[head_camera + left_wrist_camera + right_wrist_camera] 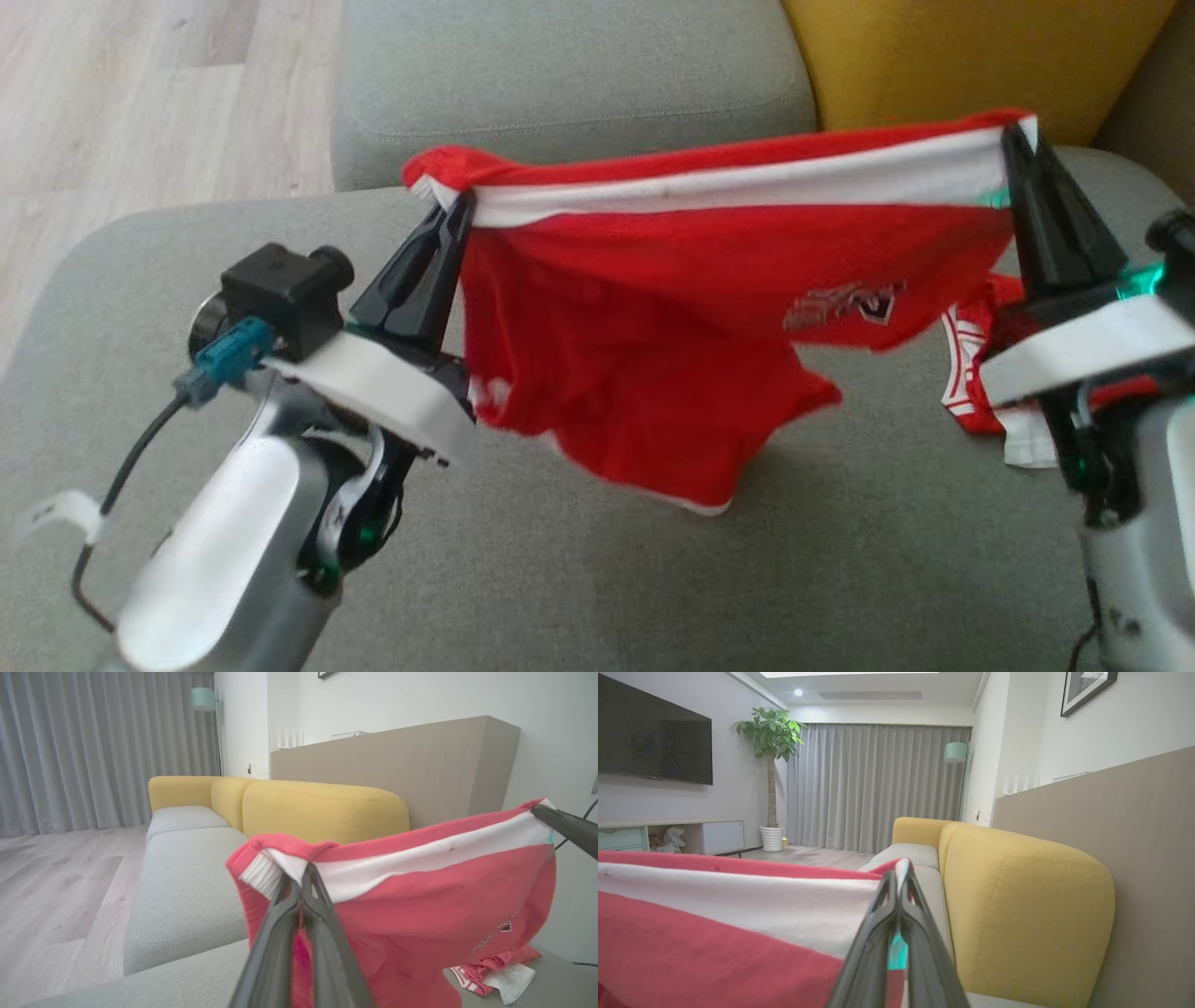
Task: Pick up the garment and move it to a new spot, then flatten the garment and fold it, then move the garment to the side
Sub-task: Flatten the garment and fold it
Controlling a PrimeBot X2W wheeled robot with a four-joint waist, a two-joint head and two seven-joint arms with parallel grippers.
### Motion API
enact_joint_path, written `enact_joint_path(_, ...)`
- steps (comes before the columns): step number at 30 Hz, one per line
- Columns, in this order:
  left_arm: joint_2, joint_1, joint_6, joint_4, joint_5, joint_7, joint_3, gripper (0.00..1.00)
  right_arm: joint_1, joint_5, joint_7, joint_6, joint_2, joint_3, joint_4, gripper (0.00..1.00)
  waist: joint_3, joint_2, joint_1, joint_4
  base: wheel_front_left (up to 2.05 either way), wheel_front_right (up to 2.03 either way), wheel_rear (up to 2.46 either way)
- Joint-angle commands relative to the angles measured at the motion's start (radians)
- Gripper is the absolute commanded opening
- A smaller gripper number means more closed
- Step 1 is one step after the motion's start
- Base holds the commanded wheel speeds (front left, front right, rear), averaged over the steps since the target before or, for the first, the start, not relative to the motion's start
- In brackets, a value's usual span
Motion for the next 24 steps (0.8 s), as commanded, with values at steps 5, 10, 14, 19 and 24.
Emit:
enact_joint_path(5,0.08,-0.077,0.036,-0.118,0.044,0.107,0.051,0.0,-0.038,-0.021,0.093,-0.001,0.023,-0.013,-0.123,0.0,0.036,0.0,0.0001,0.0,0.0,0.0,0.0)
enact_joint_path(10,0.096,-0.257,-0.02,-0.054,0.04,0.194,0.055,0.0,-0.228,-0.009,0.153,-0.001,-0.017,0.033,-0.093,0.0,0.167,0.0,0.0001,0.001,0.0,0.0,0.0)
enact_joint_path(14,0.088,-0.49,-0.08,0.101,0.035,0.213,0.083,0.0,-0.499,0.021,0.166,-0.001,-0.041,0.096,0.033,0.0,0.318,0.0,0.0001,-0.011,0.0,0.0,0.0)
enact_joint_path(19,0.048,-0.782,-0.116,0.35,0.066,0.153,0.11,0.0,-0.844,0.004,0.061,-0.001,-0.05,0.159,0.276,0.0,0.442,0.0,0.0001,-0.013,0.0,0.0,0.0)
enact_joint_path(24,-0.007,-0.958,-0.123,0.558,0.074,0.032,0.135,0.0,-1.044,-0.028,-0.108,-0.001,0.001,0.142,0.506,0.0,0.496,0.0,0.0001,-0.002,0.0,0.0,0.0)
